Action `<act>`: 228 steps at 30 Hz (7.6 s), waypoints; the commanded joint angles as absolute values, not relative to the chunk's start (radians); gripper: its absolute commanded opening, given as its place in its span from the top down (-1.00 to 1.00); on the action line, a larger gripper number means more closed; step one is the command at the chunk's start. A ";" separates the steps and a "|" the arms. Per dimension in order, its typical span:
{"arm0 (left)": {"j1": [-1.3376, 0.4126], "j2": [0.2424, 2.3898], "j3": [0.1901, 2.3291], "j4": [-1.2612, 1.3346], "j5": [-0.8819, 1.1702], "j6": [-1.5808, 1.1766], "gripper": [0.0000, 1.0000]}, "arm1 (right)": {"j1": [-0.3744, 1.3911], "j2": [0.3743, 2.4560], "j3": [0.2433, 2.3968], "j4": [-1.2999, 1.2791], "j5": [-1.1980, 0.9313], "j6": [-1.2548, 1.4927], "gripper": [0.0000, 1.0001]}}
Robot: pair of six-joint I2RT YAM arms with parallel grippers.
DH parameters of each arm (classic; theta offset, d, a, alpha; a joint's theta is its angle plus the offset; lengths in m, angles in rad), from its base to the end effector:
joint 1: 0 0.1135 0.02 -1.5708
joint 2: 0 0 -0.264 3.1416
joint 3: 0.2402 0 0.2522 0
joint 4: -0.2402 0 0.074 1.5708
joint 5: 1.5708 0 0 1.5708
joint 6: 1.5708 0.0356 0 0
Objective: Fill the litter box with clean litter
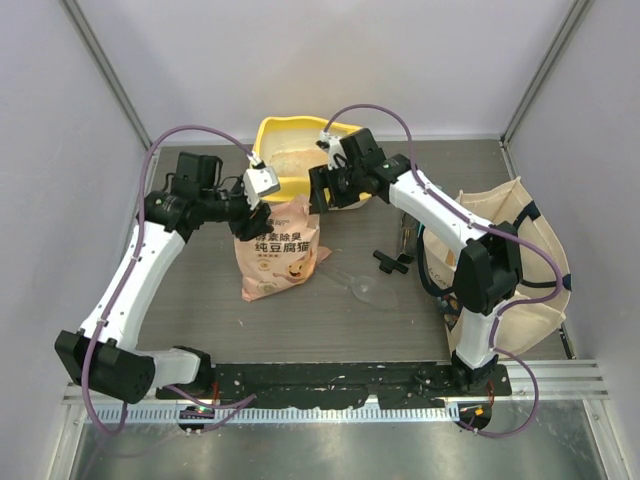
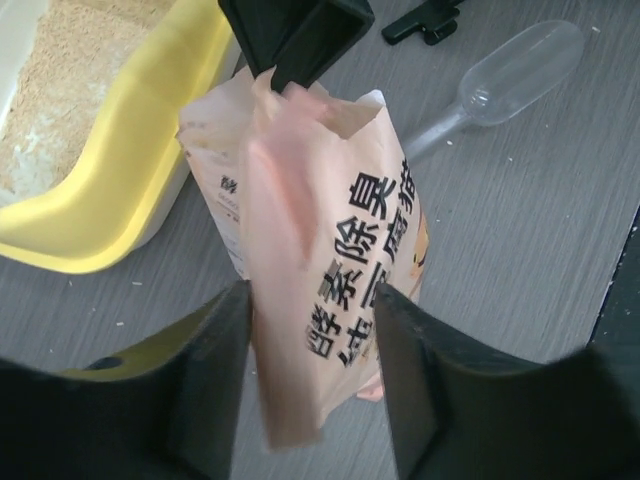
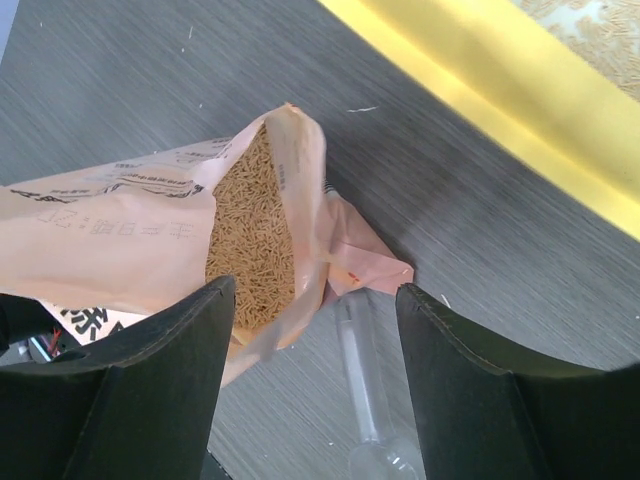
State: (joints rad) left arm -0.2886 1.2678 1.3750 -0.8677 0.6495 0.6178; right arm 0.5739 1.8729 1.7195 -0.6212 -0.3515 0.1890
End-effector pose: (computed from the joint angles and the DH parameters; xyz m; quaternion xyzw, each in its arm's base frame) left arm 0.2359 -0.0925 0.3808 0.4944 0.7280 -0.2281 0.4166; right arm 0.3516 0.2419 0.3123 -0.2401 0.8779 0.2917 0.2943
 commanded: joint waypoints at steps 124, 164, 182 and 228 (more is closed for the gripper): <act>-0.107 1.603 1.009 0.153 0.884 -0.025 0.95 | 0.505 1.638 1.052 0.338 -0.744 -0.041 -0.03; -0.235 1.733 0.999 0.474 1.196 -0.433 0.96 | 0.499 1.786 1.098 0.569 -0.951 0.169 0.25; -0.247 1.789 1.055 0.454 1.243 -0.482 0.96 | 0.431 1.760 1.059 0.505 -1.078 0.005 -0.20; -0.124 1.717 1.062 0.240 1.141 -0.393 1.00 | 0.532 1.999 1.071 1.152 -1.016 0.590 0.44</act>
